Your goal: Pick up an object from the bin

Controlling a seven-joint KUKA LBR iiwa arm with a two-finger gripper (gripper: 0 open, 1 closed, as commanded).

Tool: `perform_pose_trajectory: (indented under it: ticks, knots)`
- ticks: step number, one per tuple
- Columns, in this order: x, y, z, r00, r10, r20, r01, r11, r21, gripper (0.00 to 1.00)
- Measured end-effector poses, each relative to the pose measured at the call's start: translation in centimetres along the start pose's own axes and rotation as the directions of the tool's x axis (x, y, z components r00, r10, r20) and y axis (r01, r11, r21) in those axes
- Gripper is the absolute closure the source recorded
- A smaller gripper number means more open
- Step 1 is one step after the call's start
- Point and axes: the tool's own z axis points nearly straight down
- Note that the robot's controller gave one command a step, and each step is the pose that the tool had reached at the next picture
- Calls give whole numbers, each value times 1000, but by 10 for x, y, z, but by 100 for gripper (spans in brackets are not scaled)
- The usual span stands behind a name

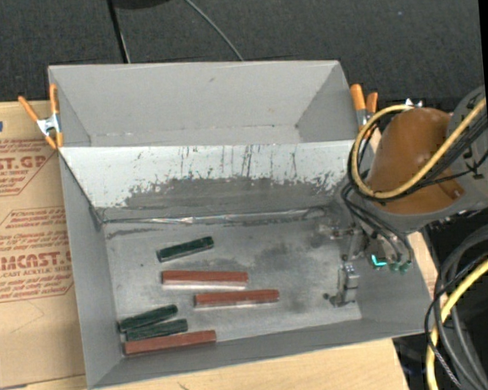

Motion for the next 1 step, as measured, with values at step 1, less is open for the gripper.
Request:
perform_pose_trajectory:
  ticks: [1]
  knots:
    - [-2,0,-3,1000,-1,7,1,1000,1,0]
